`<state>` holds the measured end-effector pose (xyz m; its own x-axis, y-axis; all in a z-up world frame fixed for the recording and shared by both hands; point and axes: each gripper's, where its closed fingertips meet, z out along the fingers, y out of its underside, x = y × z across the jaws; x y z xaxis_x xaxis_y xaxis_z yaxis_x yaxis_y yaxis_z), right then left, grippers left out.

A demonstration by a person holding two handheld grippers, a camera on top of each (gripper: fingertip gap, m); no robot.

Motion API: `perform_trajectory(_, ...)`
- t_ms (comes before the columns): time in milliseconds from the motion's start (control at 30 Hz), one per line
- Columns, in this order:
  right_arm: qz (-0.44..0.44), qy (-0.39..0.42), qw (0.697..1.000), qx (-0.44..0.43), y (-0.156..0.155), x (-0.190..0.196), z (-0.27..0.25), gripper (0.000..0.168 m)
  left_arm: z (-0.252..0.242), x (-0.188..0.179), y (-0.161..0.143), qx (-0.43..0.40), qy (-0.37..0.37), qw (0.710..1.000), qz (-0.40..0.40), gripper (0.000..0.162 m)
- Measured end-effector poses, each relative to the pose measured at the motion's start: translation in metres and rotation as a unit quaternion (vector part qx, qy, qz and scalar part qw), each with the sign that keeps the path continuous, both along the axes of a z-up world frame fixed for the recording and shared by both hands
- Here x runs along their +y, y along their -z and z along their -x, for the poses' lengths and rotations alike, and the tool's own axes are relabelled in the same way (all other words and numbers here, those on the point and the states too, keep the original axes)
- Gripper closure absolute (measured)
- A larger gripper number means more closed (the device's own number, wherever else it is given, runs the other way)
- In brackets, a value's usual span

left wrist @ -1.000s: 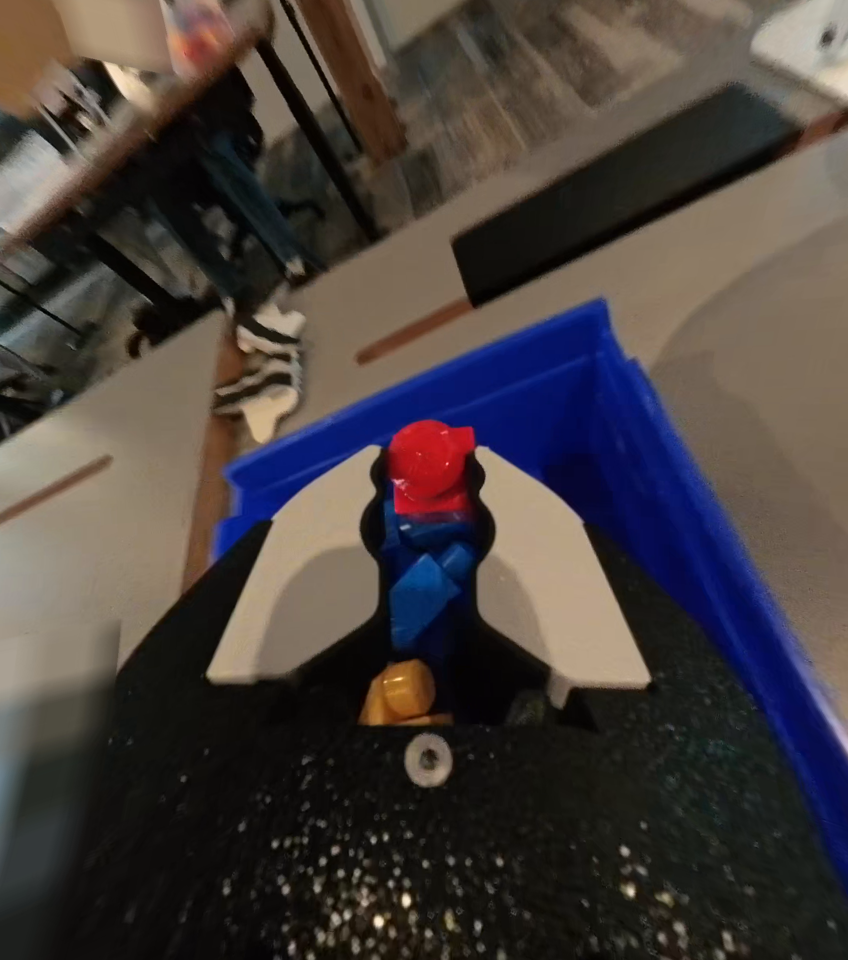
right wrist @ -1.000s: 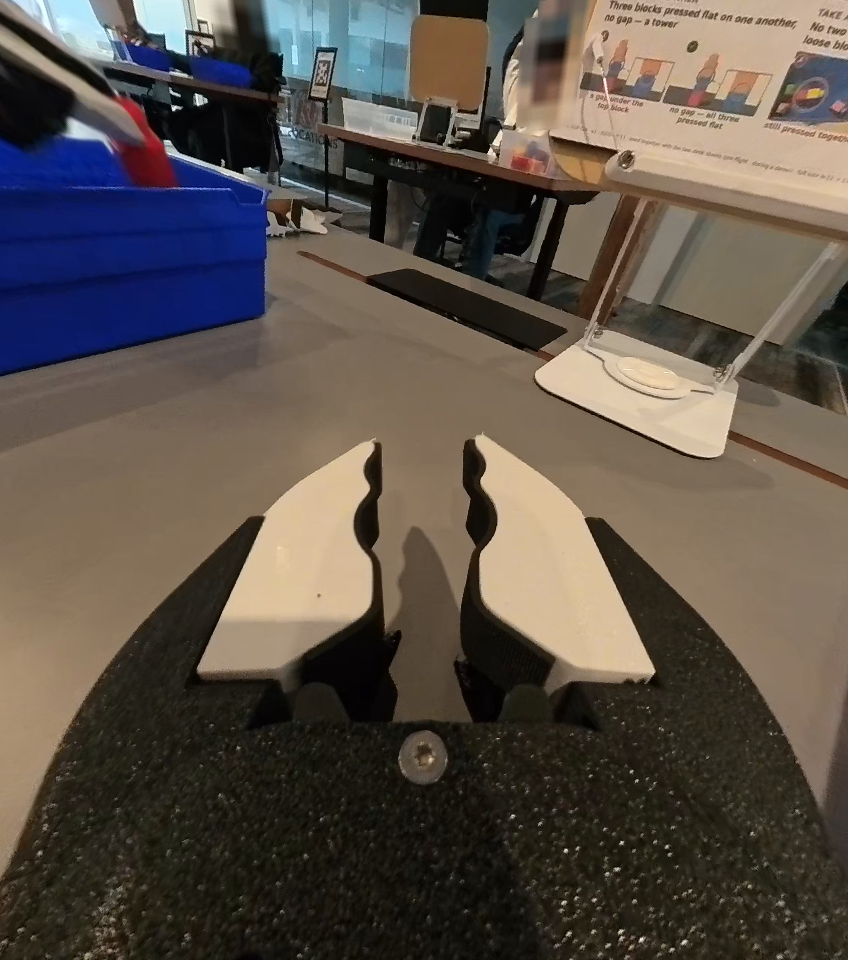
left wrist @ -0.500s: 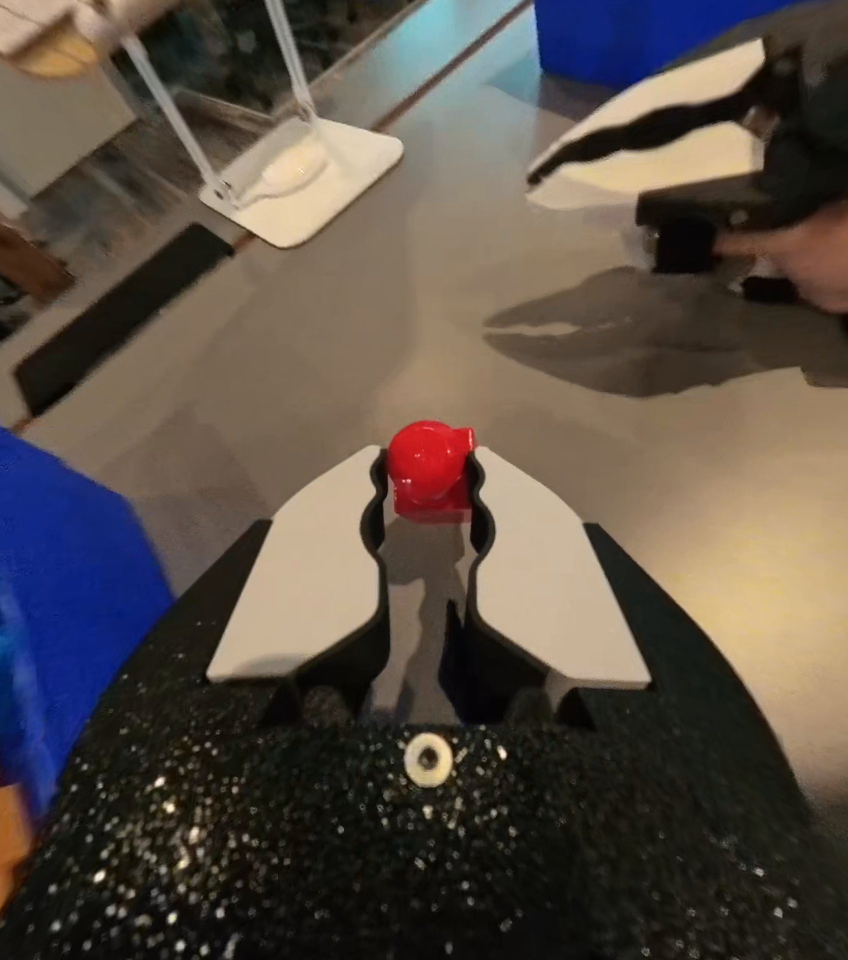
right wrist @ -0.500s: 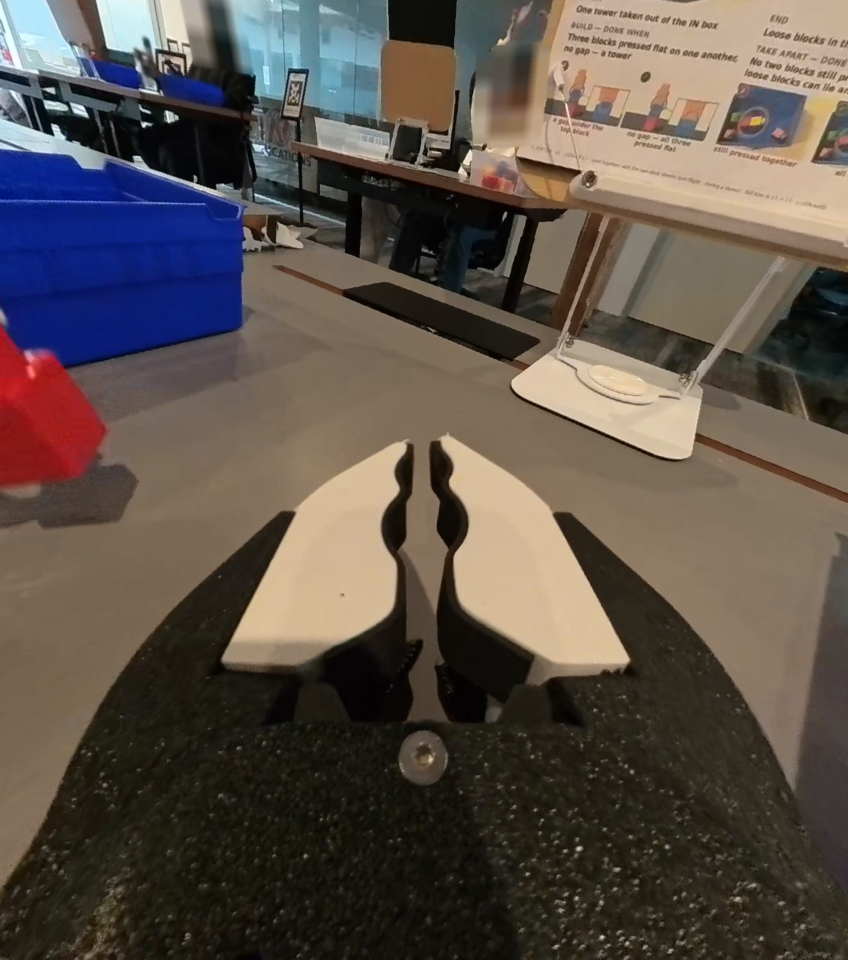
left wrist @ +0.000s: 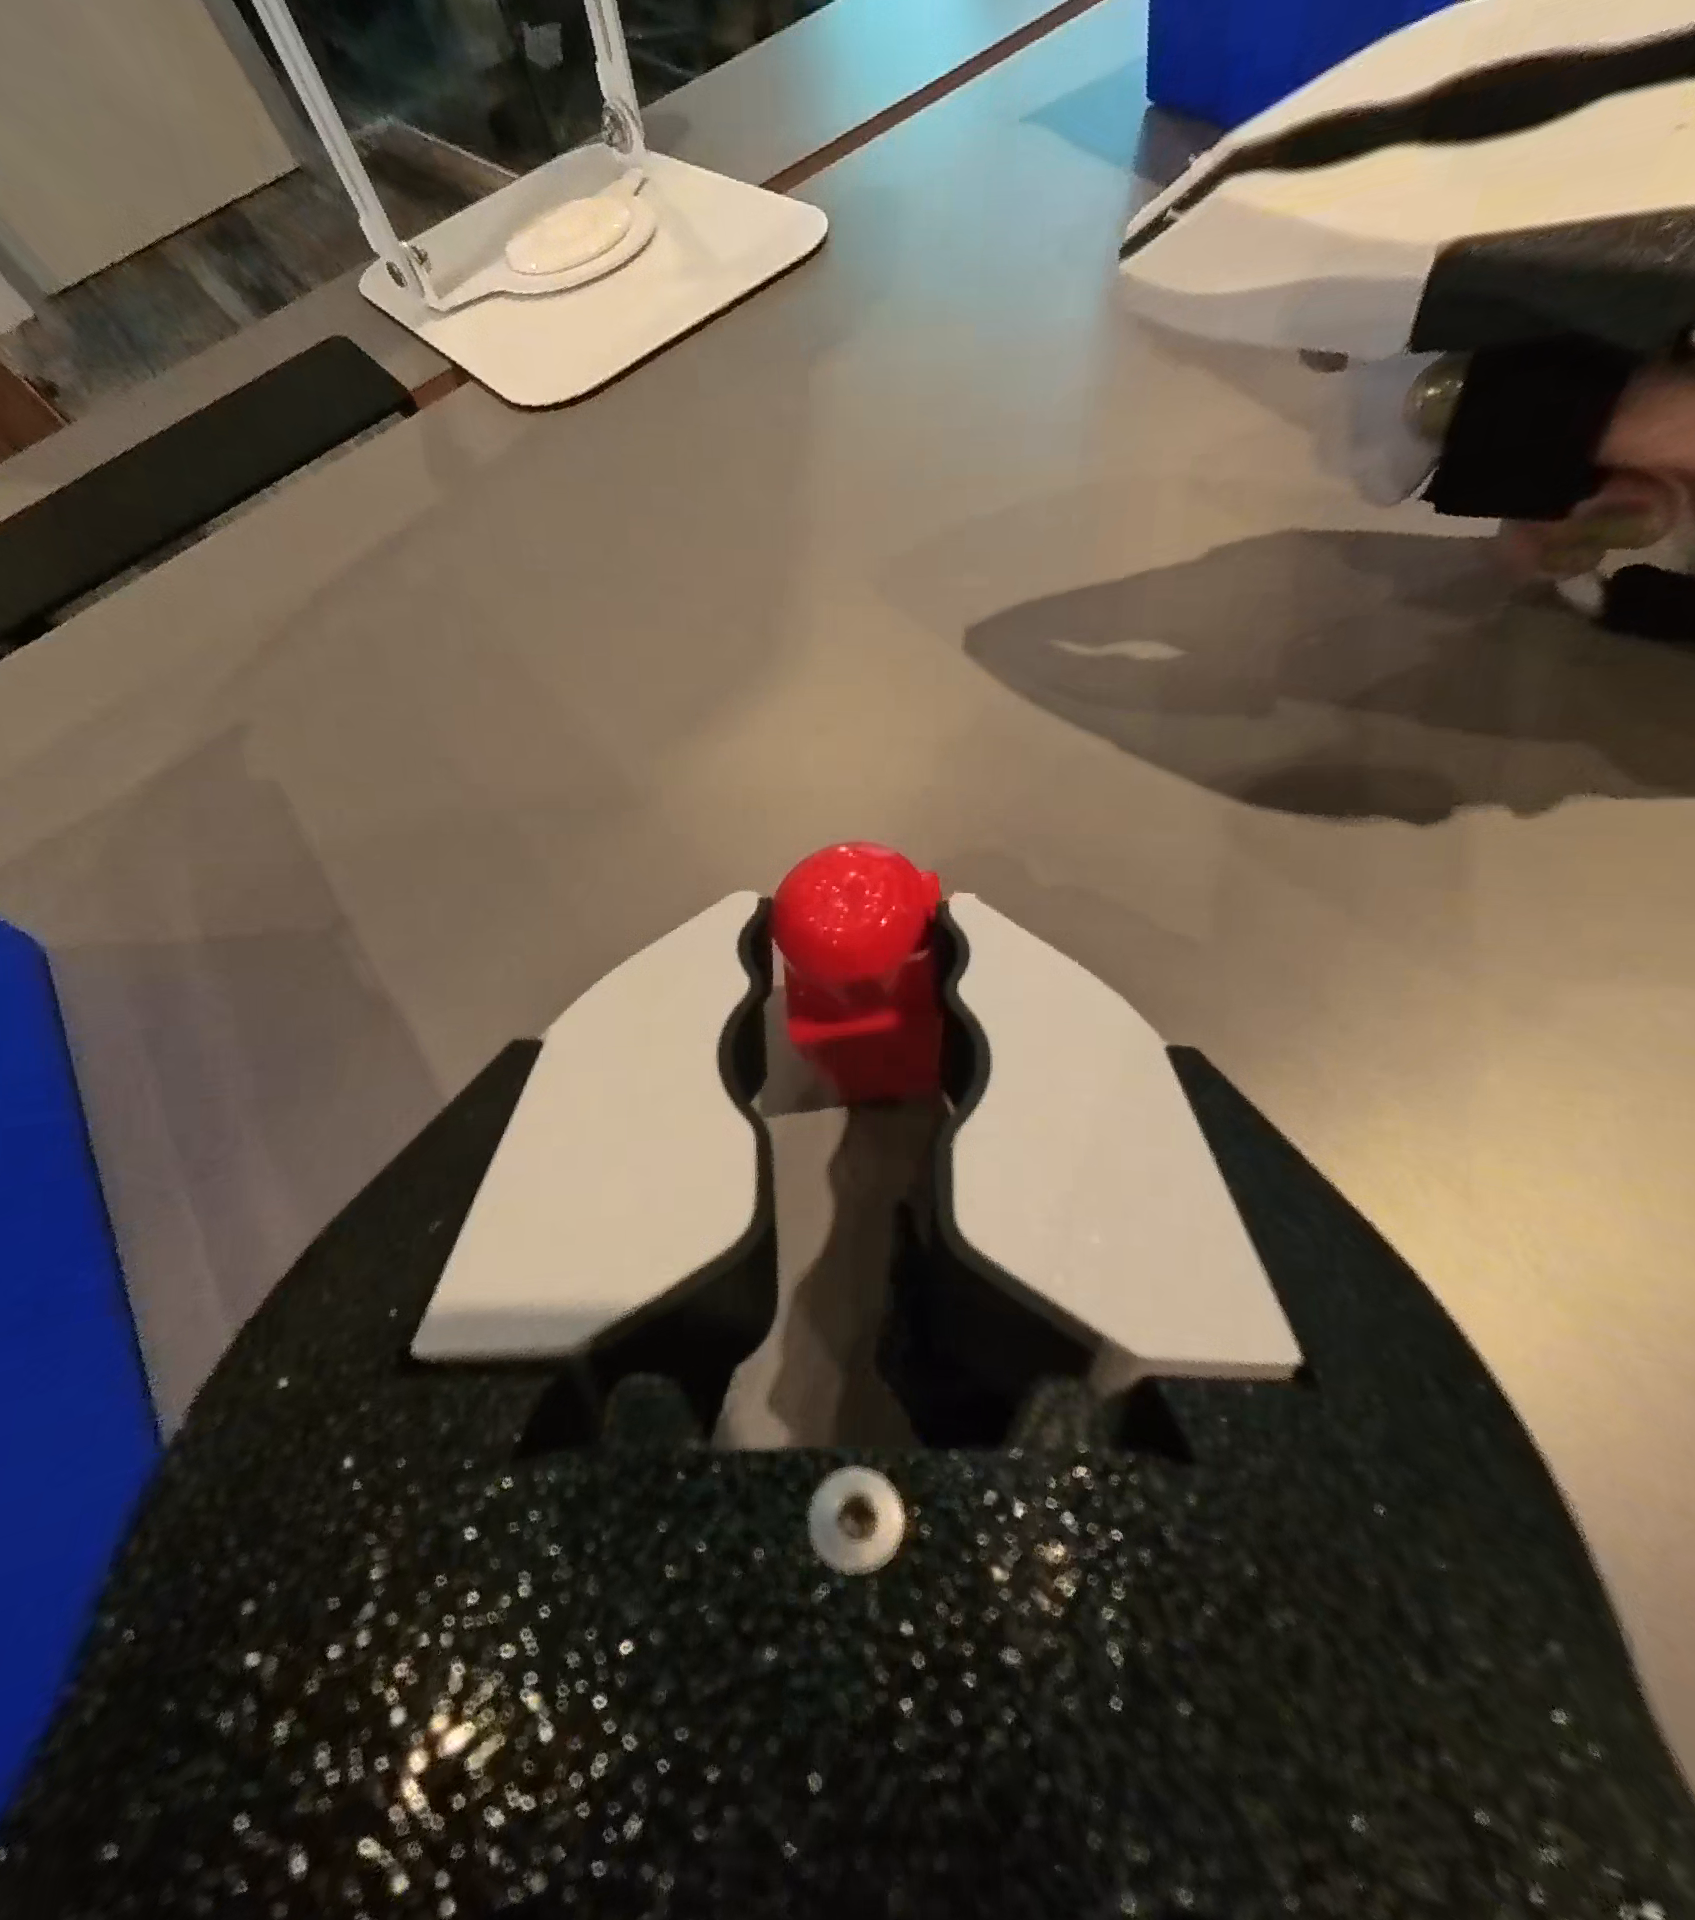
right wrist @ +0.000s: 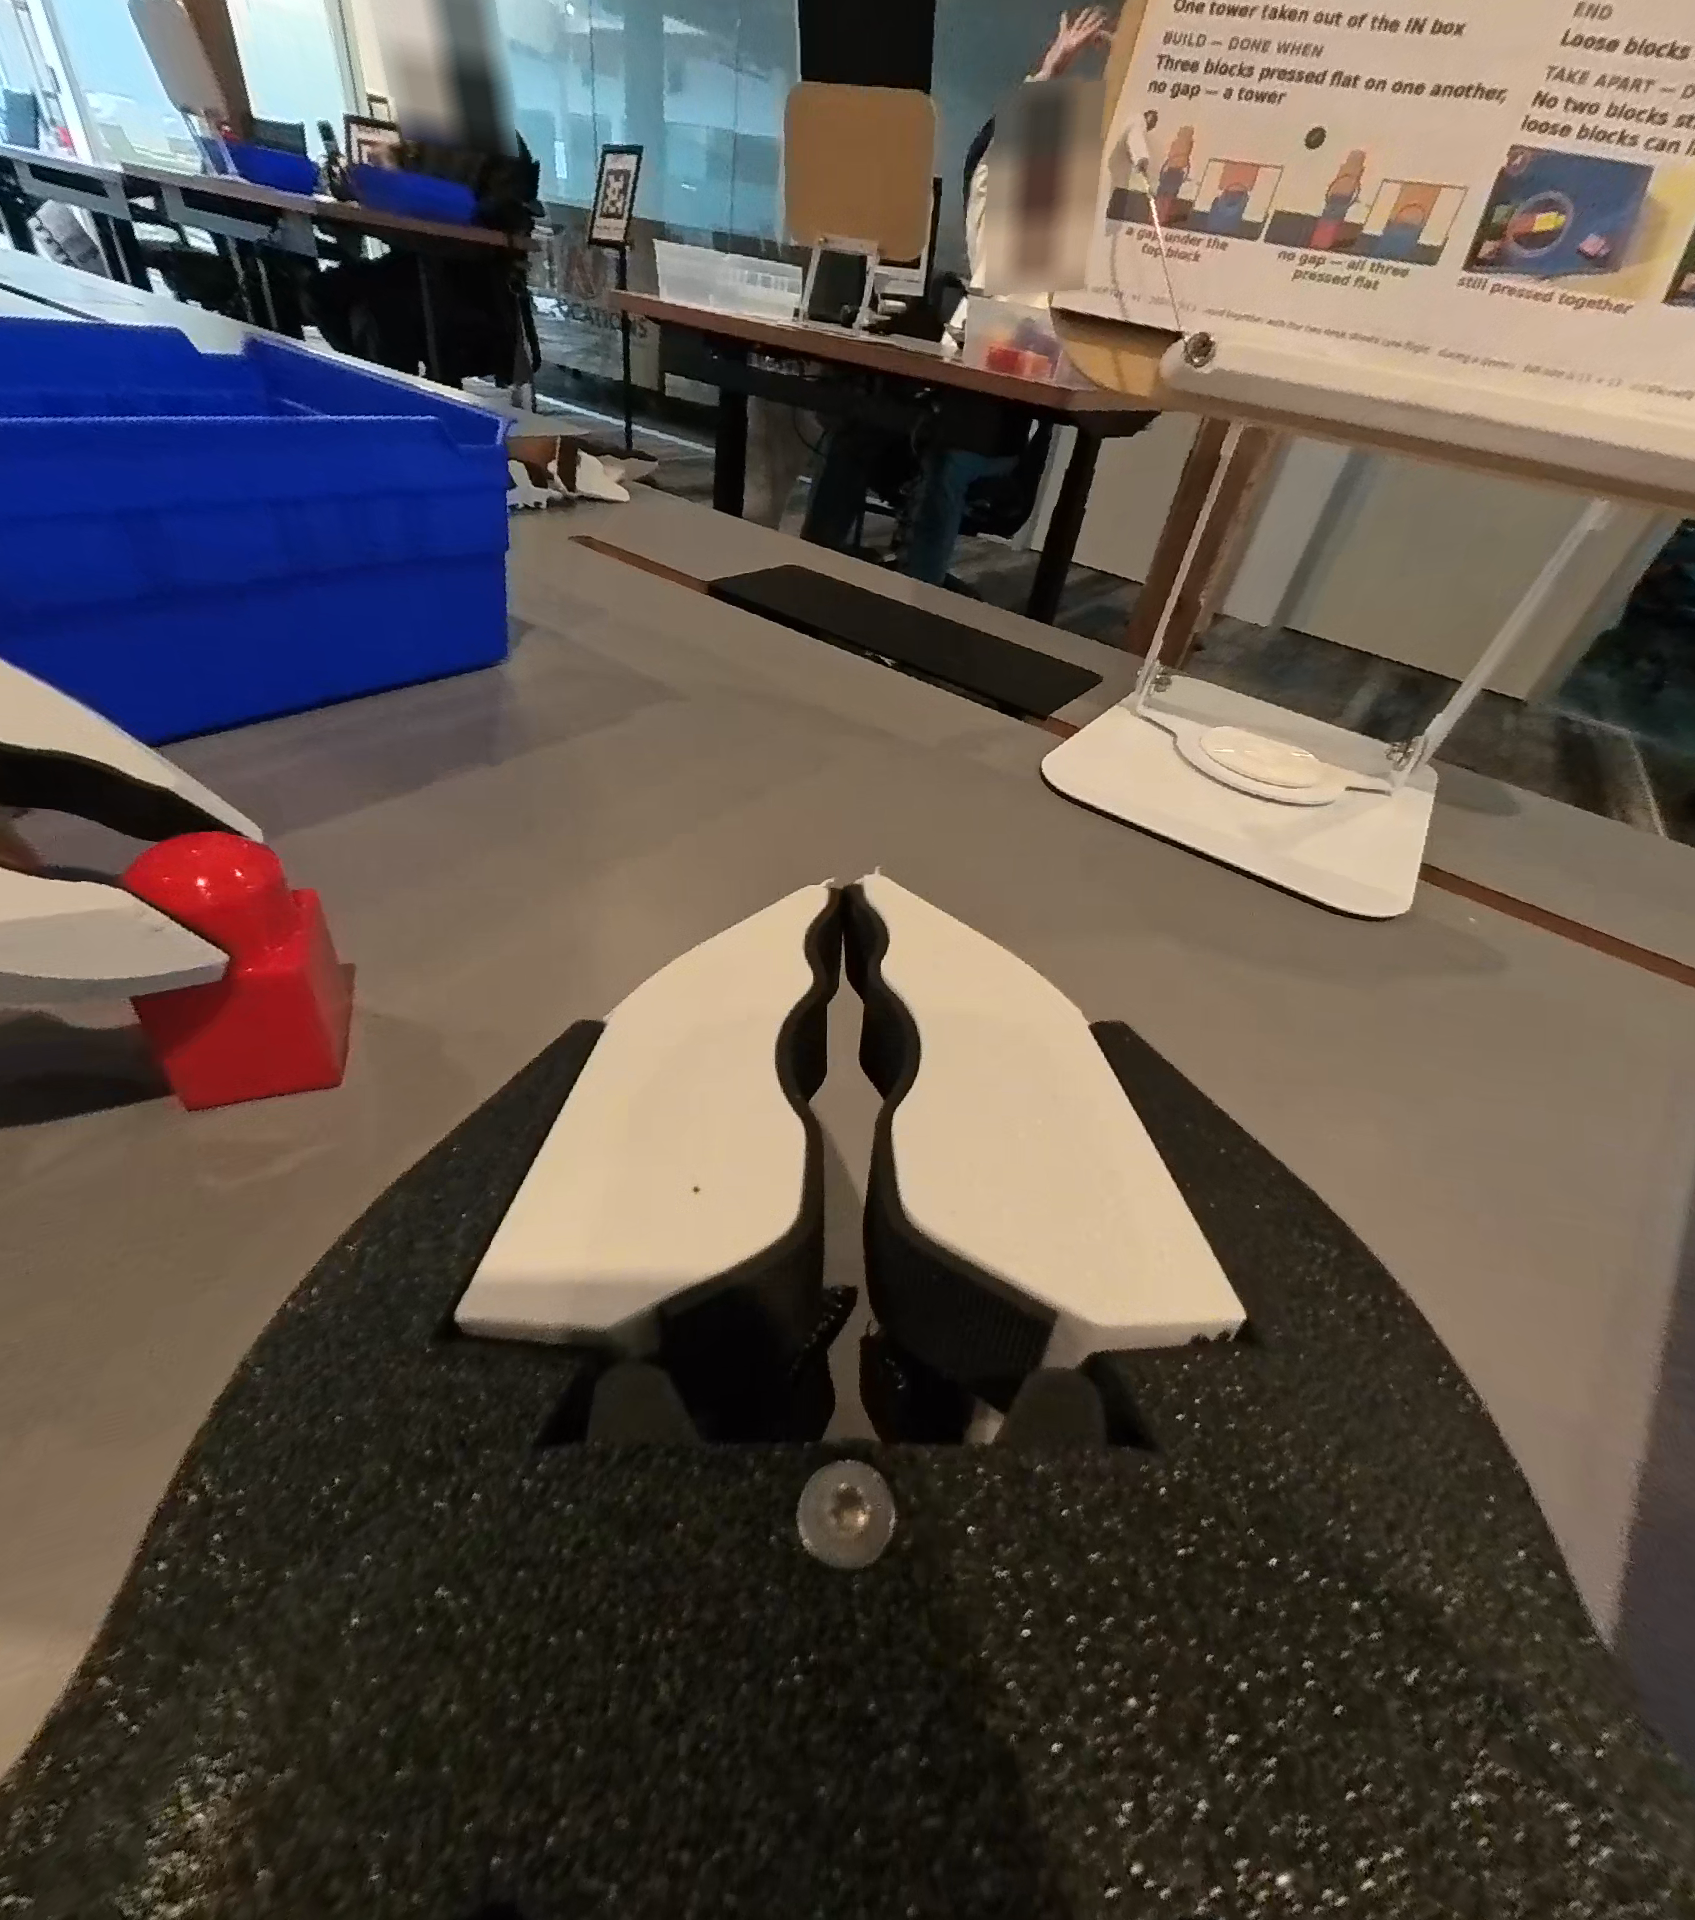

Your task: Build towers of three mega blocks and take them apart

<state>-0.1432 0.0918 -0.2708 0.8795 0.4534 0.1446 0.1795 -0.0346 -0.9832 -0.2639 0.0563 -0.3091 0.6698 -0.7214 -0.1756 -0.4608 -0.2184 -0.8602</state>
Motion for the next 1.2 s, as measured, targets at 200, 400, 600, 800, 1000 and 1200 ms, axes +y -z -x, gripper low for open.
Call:
perform_trajectory(200,-0.008,0.006,1.0,-0.006,-0.001,0.0,0.0,0.163,0.0,0.0,0.002,-0.02,-0.007,1.0,0.0,0.133)
perform_trajectory(400,-0.015,0.002,0.999,-0.029,0.001,-0.002,0.004,0.158,0.006,-0.002,0.0,-0.014,-0.018,1.0,0.001,0.104)
perform_trajectory(600,-0.019,0.003,0.999,-0.034,0.001,-0.002,0.005,0.166,0.026,-0.025,-0.043,-0.069,-0.029,0.995,-0.061,0.096)
perform_trajectory(800,-0.018,0.002,0.999,-0.031,0.001,-0.002,0.005,0.168,0.083,-0.042,-0.086,-0.078,-0.082,0.989,-0.099,0.1)
perform_trajectory(1000,-0.013,-0.009,1.0,-0.017,0.0,-0.003,0.005,0.168,0.18,-0.015,-0.105,-0.046,-0.194,0.973,-0.115,0.105)
perform_trajectory(1200,-0.004,-0.009,1.0,-0.001,0.0,-0.002,0.002,0.168,0.233,0.015,-0.073,0.013,-0.209,0.978,-0.008,0.104)
